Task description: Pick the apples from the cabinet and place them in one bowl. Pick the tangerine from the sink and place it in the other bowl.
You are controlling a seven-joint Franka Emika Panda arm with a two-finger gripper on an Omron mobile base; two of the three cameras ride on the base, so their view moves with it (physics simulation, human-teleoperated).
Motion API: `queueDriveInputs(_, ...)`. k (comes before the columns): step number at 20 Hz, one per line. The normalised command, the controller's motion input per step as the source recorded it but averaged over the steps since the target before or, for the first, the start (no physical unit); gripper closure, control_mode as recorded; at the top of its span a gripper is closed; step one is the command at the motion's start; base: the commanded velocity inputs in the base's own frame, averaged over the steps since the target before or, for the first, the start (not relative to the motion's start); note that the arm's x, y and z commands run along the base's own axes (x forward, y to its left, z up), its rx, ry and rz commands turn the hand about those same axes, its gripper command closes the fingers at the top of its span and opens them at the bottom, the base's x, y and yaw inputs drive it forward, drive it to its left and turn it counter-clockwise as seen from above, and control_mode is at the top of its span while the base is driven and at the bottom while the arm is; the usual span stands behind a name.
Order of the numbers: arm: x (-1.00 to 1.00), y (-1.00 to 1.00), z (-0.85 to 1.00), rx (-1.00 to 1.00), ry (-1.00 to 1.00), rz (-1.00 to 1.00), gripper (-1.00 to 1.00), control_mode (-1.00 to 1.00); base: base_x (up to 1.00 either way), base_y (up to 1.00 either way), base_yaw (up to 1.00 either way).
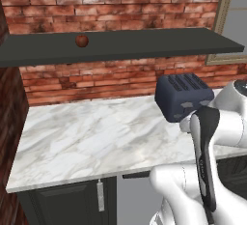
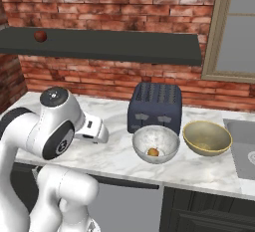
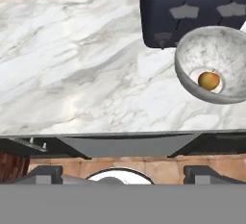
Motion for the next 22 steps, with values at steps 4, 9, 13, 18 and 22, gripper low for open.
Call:
queueDriveInputs(4, -0.25, 0.39, 0.49, 0.00, 0.00, 0.07, -1.00, -1.00, 0.00, 0.00, 0.00)
queueDriveInputs(9, -0.44, 0.22, 0.69, 0.00, -0.12, 0.01, -1.00, -1.00, 0.00, 0.00, 0.00)
queueDriveInputs(13, -0.30, 0.24, 0.65, 0.00, -0.23, 0.00, -1.00, -1.00, 0.00, 0.00, 0.00)
queueDriveInputs(18, -0.06, 0.27, 0.56, 0.00, -0.30, 0.00, -1.00, -1.00, 0.00, 0.00, 0.00)
queueDriveInputs(22, 0.00, 0.21, 0.50, 0.00, -0.30, 0.00, -1.00, -1.00, 0.00, 0.00, 0.00)
